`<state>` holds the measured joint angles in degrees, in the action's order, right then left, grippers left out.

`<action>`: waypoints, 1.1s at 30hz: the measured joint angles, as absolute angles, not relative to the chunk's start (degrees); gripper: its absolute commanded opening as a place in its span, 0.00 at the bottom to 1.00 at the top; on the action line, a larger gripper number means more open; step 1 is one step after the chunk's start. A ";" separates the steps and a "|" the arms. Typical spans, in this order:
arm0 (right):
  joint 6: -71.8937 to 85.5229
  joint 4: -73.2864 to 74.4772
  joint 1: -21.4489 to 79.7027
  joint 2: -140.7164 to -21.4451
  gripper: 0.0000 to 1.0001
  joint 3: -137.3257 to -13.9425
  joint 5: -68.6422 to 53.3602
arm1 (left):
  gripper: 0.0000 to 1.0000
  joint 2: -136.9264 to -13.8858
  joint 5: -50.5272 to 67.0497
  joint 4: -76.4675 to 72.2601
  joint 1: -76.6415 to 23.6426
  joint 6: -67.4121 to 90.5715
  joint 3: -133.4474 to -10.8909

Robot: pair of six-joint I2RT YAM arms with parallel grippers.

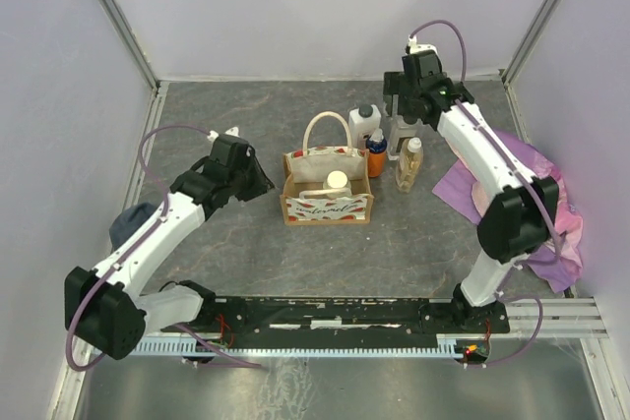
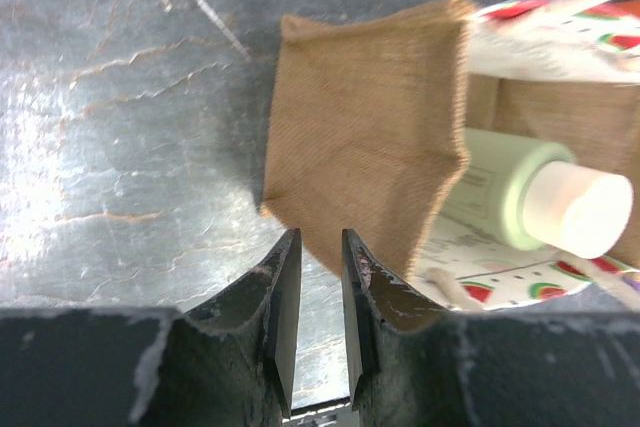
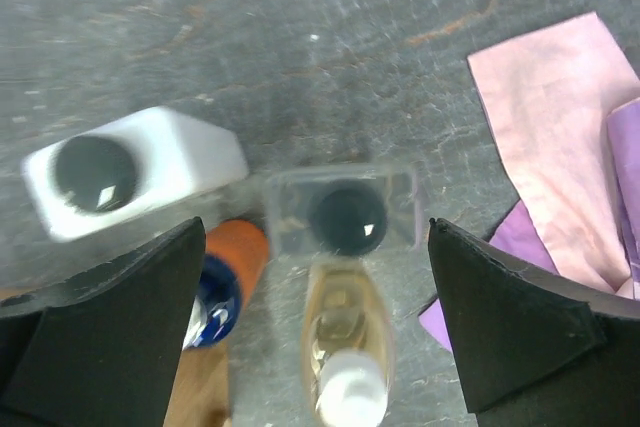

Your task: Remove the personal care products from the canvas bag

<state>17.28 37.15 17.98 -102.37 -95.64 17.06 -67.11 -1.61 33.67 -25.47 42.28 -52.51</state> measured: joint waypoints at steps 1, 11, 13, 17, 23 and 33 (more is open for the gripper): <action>17.28 37.34 18.59 -100.86 1.00 -95.64 16.88 | 0.30 -66.59 -1.61 33.47 -25.47 42.28 -52.95; 18.72 39.35 33.52 -89.86 0.97 -97.62 11.27 | 0.31 -69.30 0.12 27.64 -25.47 42.28 -54.26; 19.27 40.62 34.57 -90.61 0.97 -97.84 10.02 | 0.32 -69.43 0.36 26.04 -25.47 42.22 -54.19; 19.99 42.46 35.38 -93.43 0.96 -98.13 8.12 | 0.37 -70.72 1.19 23.27 -25.47 41.19 -54.37; 22.20 42.50 36.42 -95.77 0.95 -95.83 3.92 | 0.44 -71.50 2.70 21.69 -25.47 40.36 -55.22; 24.38 42.46 40.14 -96.20 0.95 -88.16 0.01 | 0.52 -72.69 5.28 18.61 -26.00 40.25 -55.77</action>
<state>24.38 42.46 40.14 -96.20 -88.16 0.01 -72.69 5.28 18.61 -26.00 40.25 -55.77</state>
